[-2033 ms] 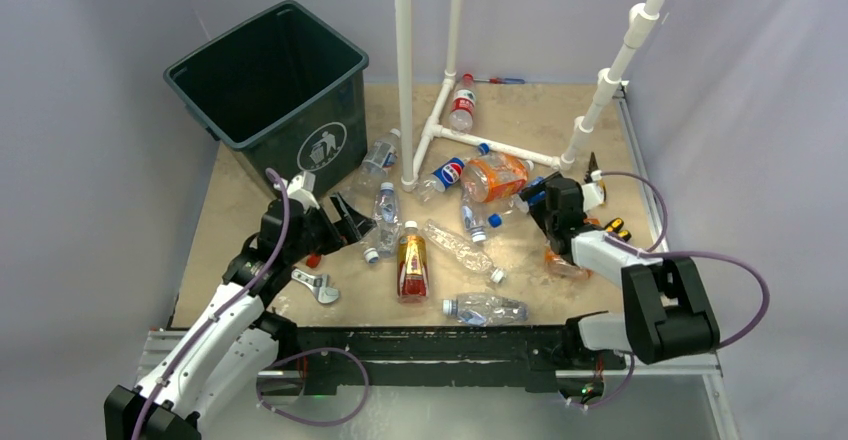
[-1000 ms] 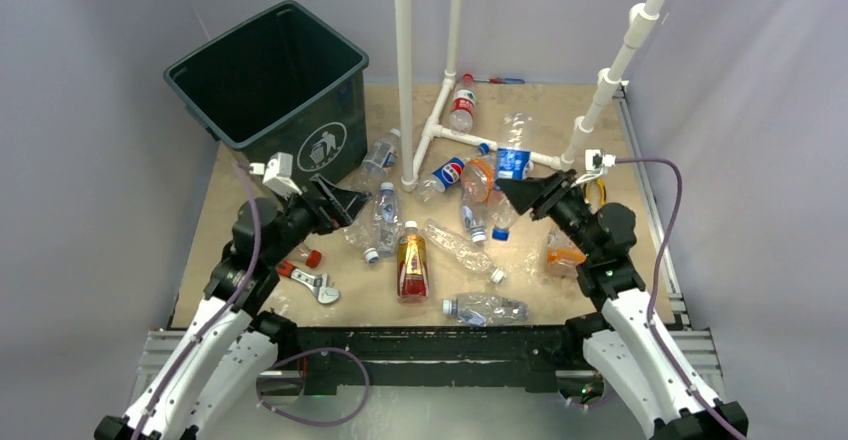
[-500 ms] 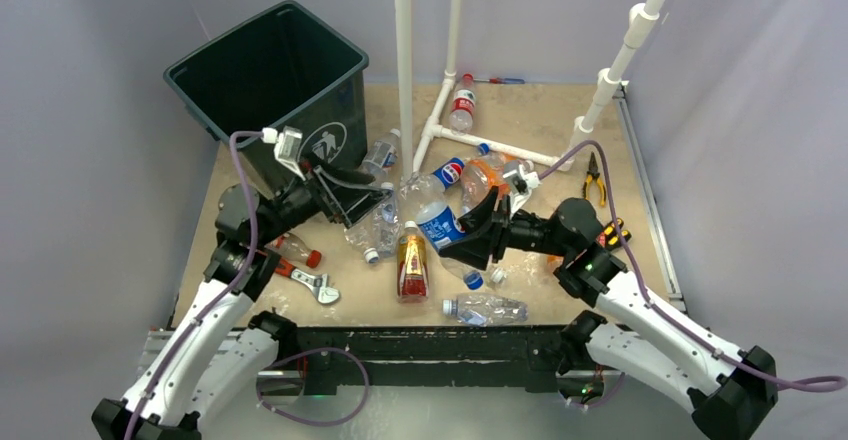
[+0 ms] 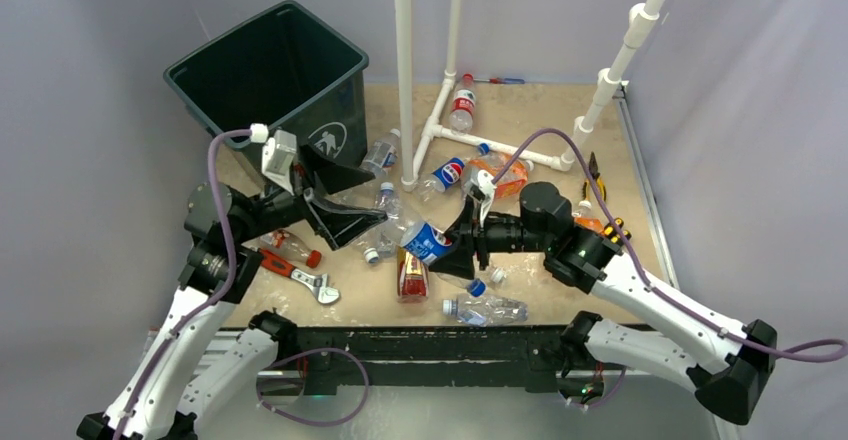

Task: Put the plastic bottles in the bin
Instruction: Pick up the plastic bottle at the center of the board.

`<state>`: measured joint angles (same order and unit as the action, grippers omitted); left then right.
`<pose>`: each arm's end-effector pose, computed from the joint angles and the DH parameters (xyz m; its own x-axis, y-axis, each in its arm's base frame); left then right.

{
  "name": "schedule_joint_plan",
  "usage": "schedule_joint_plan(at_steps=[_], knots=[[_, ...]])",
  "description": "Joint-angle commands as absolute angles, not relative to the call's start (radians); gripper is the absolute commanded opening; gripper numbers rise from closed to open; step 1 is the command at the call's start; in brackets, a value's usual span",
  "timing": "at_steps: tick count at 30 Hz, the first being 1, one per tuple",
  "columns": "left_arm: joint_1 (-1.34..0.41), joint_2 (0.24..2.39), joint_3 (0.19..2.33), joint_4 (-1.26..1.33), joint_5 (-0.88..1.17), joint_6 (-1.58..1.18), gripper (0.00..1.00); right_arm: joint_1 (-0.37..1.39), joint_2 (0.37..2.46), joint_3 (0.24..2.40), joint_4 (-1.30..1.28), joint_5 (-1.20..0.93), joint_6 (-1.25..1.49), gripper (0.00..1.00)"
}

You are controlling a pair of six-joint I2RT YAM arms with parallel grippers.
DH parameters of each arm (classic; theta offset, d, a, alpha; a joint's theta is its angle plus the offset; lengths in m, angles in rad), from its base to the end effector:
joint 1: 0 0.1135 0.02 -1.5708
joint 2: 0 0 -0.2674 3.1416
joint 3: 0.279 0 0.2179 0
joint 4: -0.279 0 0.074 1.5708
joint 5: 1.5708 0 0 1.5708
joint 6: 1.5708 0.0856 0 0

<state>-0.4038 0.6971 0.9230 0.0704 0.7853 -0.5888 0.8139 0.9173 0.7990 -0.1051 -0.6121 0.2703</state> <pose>0.0998 -0.1085 0.4299 -0.2764 -0.3090 -0.9100 0.8973 0.2561 -0.3595 0.1105 0.1886 0.3288 -0.4082 -0.1139 -0.9058 -0.9035 0.1921 0.3831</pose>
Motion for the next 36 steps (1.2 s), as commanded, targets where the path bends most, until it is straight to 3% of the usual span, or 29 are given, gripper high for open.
schedule_joint_plan(at_steps=[1,10,22,26,36], knots=[[-0.416,0.694,0.879,0.104,0.847,-0.559,0.94,0.858,0.891,0.860,-0.167,-0.557,0.208,0.44],[-0.416,0.634,0.780,0.262,0.819,-0.679,0.96,0.863,0.765,0.757,0.087,-0.555,0.298,0.42],[-0.422,0.691,0.638,0.729,0.888,-1.064,0.97,0.886,0.866,0.751,0.287,-0.645,0.343,0.42],[-0.431,0.706,0.663,0.676,0.901,-1.041,0.97,0.904,0.908,0.762,0.328,-0.663,0.352,0.42],[-0.442,0.688,0.688,0.575,0.908,-0.983,0.67,0.956,0.971,0.820,0.263,-0.633,0.295,0.43]])
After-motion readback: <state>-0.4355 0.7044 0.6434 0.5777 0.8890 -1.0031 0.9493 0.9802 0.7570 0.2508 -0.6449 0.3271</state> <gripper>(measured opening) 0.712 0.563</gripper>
